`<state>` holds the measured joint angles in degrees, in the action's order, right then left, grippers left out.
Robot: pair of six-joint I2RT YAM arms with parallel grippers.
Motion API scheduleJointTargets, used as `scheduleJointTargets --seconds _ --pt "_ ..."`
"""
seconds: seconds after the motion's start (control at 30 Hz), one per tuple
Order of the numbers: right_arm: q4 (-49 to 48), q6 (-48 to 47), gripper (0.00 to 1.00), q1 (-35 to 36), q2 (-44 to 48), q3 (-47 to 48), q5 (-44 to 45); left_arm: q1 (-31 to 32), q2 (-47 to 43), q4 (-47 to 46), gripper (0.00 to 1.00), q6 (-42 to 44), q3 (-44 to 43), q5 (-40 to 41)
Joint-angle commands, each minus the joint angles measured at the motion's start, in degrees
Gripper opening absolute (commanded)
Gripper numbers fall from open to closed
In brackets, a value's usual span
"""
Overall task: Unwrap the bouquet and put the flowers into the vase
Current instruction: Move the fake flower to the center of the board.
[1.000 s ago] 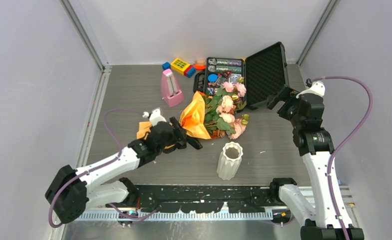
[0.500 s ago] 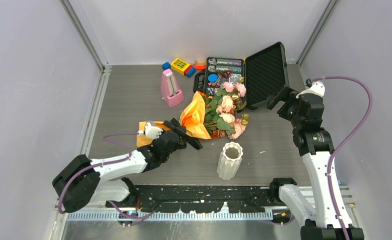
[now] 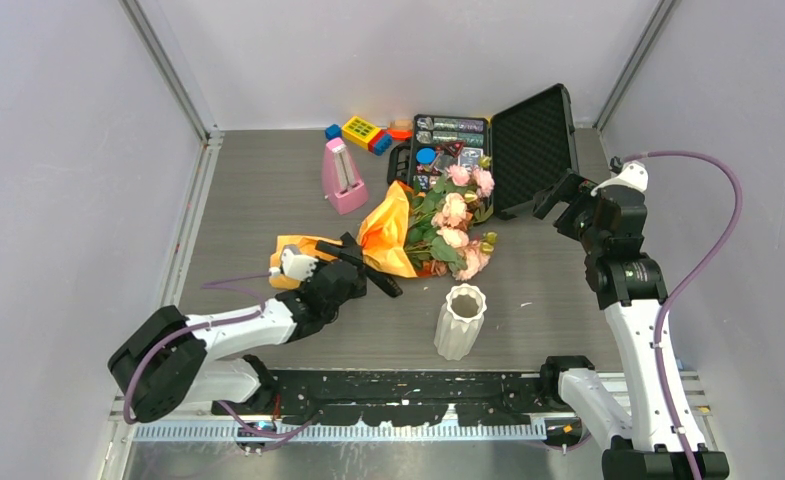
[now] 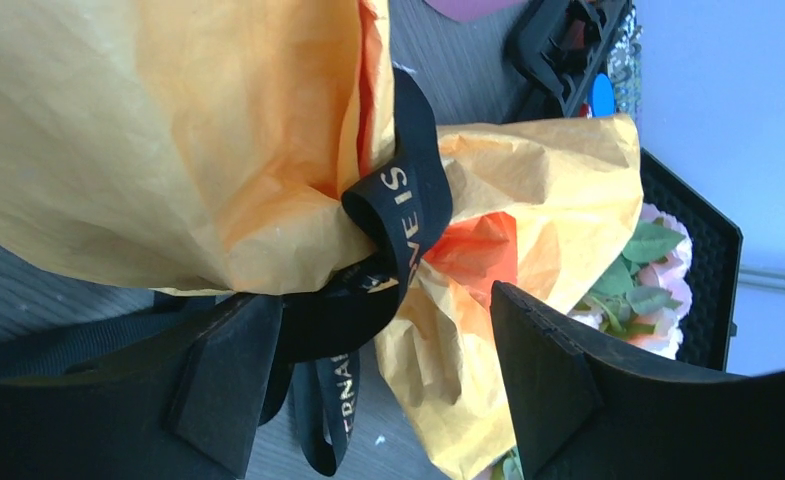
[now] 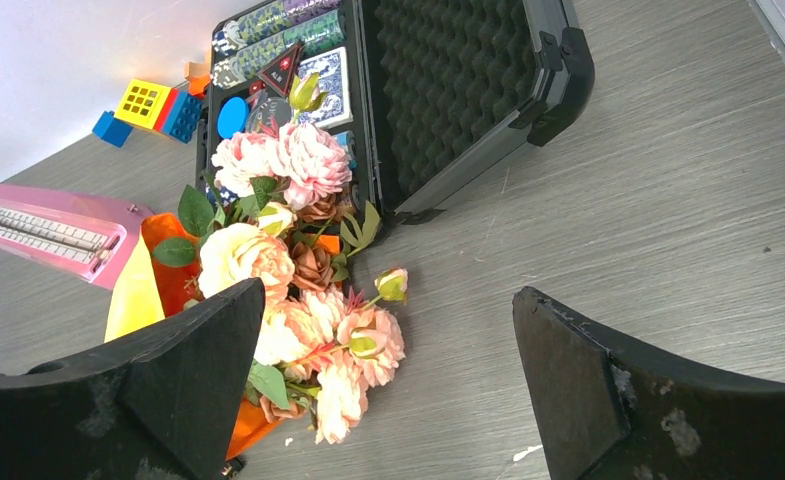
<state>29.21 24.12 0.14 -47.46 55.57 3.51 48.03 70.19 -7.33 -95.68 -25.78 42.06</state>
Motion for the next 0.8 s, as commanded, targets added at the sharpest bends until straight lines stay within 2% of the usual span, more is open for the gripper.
scheduleJointTargets --seconds 0.0,0.13,0.33,0.53,0.63,0.77 --pt "-0.5 -0.5 1.00 -0.1 0.0 0.1 -0.8 -3.2 1.6 -4.2 0.77 1.7 0.9 1.0" --pt "-0.6 -0.5 1.00 -0.1 0.1 0.1 -0.9 -7.8 4.3 -9.8 0.75 4.5 2.1 -5.3" --pt "-0.2 -0.5 1.00 -0.1 0.0 0.4 -1.0 -10.7 7.2 -12.2 0.64 10.0 1.3 -7.3" --pt "0.0 -0.5 1.00 -0.1 -0.1 0.6 -0.9 -15.3 8.7 -15.6 0.43 13.6 1.8 -11.0" --pt "0.3 -0.5 1.00 -0.1 -0.1 0.8 -1.0 -18.5 9.4 -18.5 0.32 18.0 1.9 -14.4" --pt "0.4 -0.6 1.00 -0.1 -0.1 0.9 -0.9 -23.6 9.5 -19.4 0.25 24.1 1.1 -20.5"
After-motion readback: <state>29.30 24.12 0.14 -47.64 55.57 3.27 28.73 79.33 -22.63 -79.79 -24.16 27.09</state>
